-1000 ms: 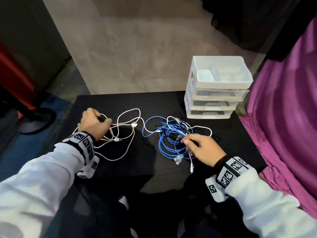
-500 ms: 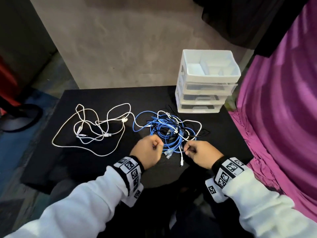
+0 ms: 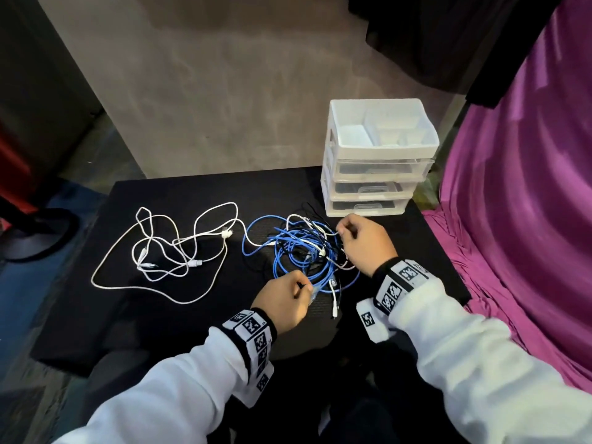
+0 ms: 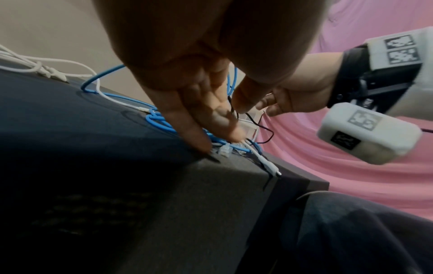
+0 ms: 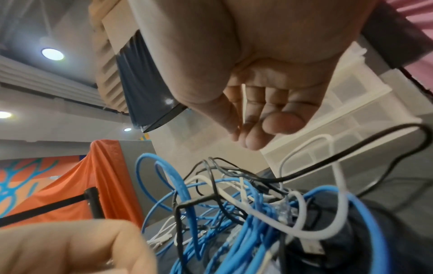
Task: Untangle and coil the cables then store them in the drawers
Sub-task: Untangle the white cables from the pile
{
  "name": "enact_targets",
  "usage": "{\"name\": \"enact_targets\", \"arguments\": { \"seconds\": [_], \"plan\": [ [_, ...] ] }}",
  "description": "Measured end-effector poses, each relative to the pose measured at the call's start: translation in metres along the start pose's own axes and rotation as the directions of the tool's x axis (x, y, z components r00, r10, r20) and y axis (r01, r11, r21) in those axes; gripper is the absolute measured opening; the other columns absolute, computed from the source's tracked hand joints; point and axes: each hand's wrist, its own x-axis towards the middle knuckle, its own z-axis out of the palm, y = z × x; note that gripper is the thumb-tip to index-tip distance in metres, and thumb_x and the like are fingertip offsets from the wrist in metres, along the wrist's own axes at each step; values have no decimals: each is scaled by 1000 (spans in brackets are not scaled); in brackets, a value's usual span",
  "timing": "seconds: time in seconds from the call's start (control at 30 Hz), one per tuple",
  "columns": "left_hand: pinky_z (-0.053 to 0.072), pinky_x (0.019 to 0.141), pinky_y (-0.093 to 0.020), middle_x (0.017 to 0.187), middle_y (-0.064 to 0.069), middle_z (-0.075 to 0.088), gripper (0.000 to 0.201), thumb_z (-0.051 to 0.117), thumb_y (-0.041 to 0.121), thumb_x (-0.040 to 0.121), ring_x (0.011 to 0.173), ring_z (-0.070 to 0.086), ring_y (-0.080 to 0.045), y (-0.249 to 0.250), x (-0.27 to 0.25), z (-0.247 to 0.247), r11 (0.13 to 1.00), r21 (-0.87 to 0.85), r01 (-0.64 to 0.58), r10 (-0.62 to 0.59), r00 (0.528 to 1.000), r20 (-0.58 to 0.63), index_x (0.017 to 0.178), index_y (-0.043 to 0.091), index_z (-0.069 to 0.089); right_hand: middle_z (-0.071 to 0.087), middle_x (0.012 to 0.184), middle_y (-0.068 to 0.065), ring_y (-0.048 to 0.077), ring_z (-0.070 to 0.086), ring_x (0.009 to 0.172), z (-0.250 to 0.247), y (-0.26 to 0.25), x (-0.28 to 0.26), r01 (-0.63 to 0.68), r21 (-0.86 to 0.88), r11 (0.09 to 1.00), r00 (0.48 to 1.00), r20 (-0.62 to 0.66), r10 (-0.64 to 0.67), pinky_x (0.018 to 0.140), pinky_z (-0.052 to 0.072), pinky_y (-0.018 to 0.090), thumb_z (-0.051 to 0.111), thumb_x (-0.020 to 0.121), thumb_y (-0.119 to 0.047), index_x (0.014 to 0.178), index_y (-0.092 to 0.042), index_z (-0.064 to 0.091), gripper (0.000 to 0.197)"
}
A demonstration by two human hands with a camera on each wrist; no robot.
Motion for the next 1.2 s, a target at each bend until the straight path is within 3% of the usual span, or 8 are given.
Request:
{"name": "enact_targets", "arguments": {
  "seconds": [0.2,0.37,0.53,0.67,0.93,1.03,1.13,1.2],
  "plan": [
    [61,88,-36,89,-2,76,12,54,32,104,80,76,-17,15,17,5,980,-160,119,-89,980,179,109,27,63,67,72,-10,16,64,76,27,-7,30,-154,-48,987,966,203,160,75,49,27,73,89,-41,79,-27,72,18],
    [59,88,-35,77,5,74,22,56,55,85,81,73,-15,1,37,-7,985,-105,136,-137,991,-3,95,39,67,69,65,-4,20,64,69,23,-5,34,-199,156,968,979,69,190,67,48,26,70,84,-21,68,-27,70,18],
    [50,90,-30,72,13,61,11,60,32,96,87,65,-19,-2,41,-28,988,-45,145,-150,978,-143,98,26,69,73,77,8,29,70,72,-5,-10,27,-120,400,909,982,-84,167,65,54,35,65,74,-39,78,-25,70,15],
    [54,93,-36,78,9,69,13,62,33,94,83,68,-16,-5,36,-28,985,-103,139,-155,974,-164,85,27,67,73,79,5,14,68,67,-20,-15,21,-118,541,833,975,-96,200,49,48,23,61,94,-10,83,-16,62,12],
    [51,77,-26,89,6,71,9,62,28,99,78,64,-10,49,14,-21,936,-293,-192,102,950,-296,94,28,69,68,64,9,15,63,52,-16,-35,-9,-196,591,782,966,253,50,45,45,23,58,98,1,84,-10,54,18],
    [54,69,-41,70,9,68,14,58,20,102,62,59,-17,55,7,-18,916,-332,-225,146,958,-247,90,19,64,65,62,8,14,59,51,-8,-38,-22,-151,533,833,956,292,-13,49,46,27,66,97,-8,86,-7,62,12],
    [60,66,-49,55,11,53,20,51,26,103,49,50,-9,48,8,-30,964,-248,-90,25,967,-253,87,21,62,65,65,1,14,60,61,-3,-31,-28,16,373,928,997,59,-41,62,52,36,71,93,-29,78,-18,61,21],
    [61,66,-48,54,10,50,20,49,22,104,49,51,-8,50,4,-37,960,-279,-15,-45,977,-209,88,16,61,65,79,-3,13,61,72,-2,-34,-35,207,280,937,974,27,-224,74,52,36,68,91,-21,90,-26,64,7]
  ]
}}
